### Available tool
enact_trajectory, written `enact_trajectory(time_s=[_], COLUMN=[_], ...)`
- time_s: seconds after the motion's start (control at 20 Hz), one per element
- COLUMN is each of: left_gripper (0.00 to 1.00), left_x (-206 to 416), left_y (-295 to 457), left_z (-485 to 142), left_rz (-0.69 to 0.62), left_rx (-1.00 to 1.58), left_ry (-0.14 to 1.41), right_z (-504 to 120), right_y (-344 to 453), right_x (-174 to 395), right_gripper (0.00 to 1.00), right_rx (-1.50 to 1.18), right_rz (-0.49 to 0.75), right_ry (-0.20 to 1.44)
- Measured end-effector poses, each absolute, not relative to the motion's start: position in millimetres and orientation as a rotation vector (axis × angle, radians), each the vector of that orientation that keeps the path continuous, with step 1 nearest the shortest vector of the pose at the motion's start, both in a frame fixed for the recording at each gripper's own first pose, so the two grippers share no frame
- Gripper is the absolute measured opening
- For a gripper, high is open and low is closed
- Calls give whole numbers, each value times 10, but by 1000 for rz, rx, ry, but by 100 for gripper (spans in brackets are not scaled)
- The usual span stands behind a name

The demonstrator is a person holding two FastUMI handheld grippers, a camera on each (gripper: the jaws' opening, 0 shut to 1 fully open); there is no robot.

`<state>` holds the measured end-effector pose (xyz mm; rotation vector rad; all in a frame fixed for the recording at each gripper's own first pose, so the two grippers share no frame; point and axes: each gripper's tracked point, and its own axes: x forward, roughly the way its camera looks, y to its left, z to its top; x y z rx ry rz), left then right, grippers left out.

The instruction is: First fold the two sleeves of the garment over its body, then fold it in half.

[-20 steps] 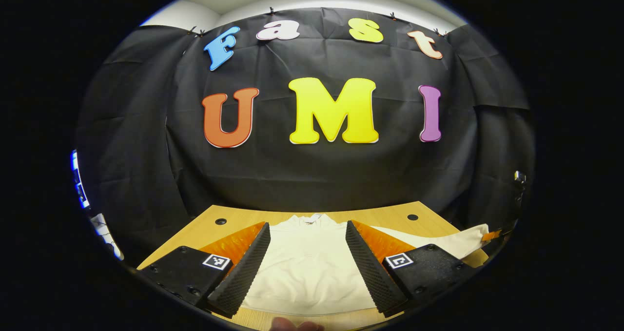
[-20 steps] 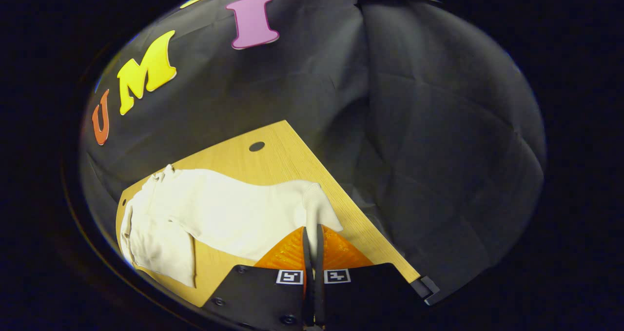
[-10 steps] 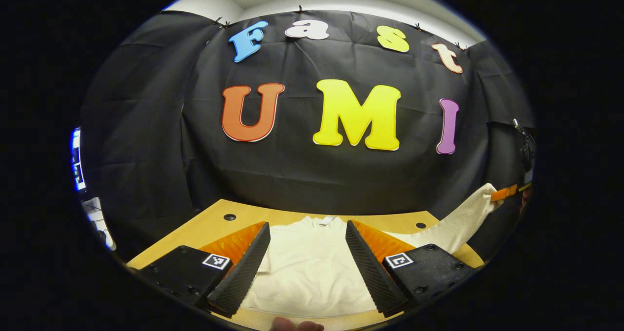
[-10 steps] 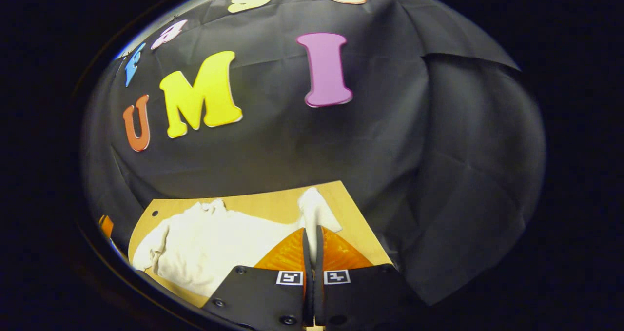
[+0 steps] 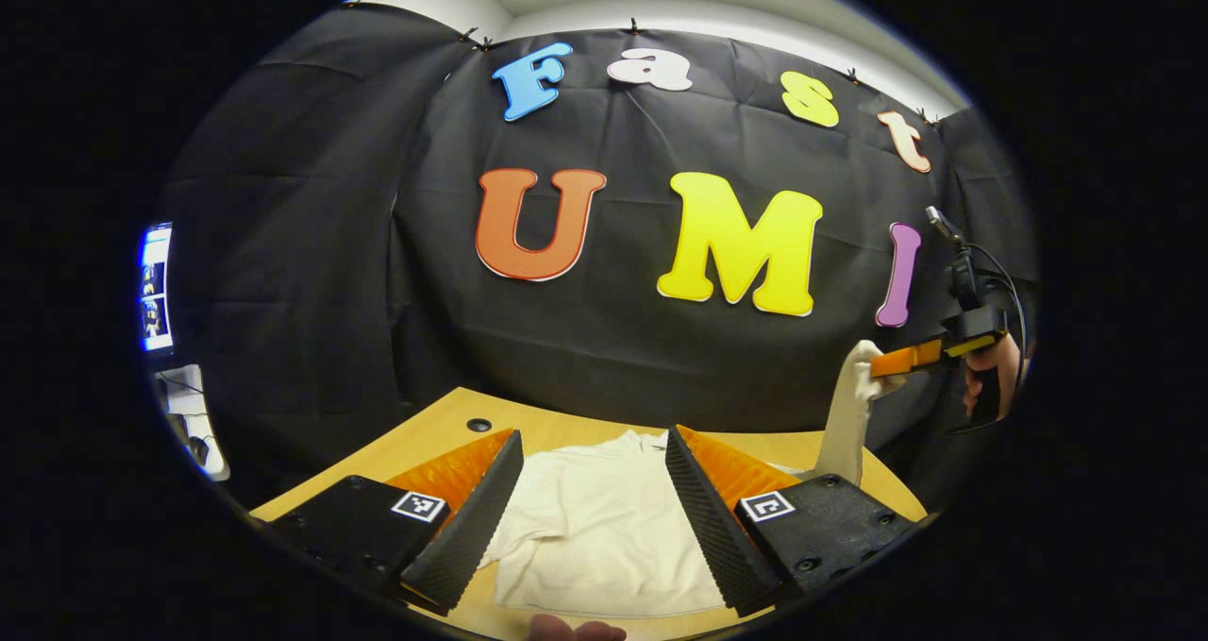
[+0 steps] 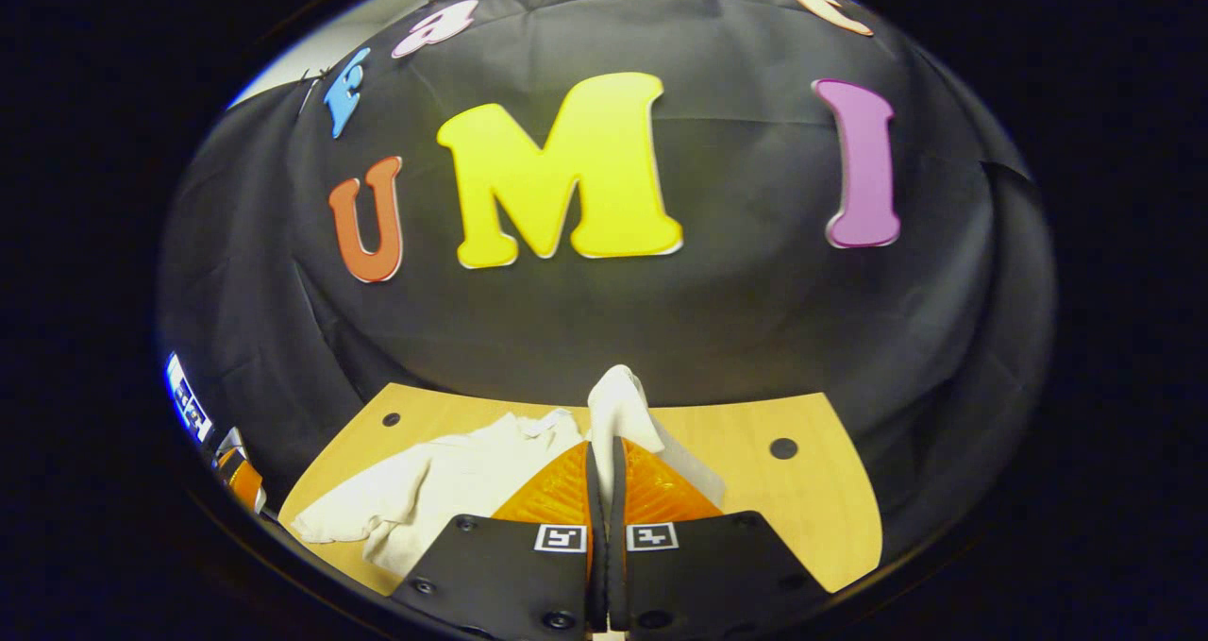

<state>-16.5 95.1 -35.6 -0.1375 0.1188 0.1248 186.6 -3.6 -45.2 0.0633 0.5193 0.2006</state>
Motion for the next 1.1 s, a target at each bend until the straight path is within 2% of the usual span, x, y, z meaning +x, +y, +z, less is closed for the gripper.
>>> enact_trajectory(time_s=[0.45, 0.9, 1.1], left_gripper=[97, 97, 97], left_x=[-301, -499, -626], left_y=[1582, 2052, 2229], left_z=[-440, -626, -753], left_rz=[216, 302, 335], left_rx=[-144, -151, -152], left_ry=[128, 167, 195], right_z=[-1340, -2733, -2918], right_y=[1881, 3022, 3263], right_x=[2250, 2340, 2293], right_gripper=[1, 0, 13], right_rx=[11, -127, -91], right_rz=[397, 484, 497], right_ry=[635, 813, 830])
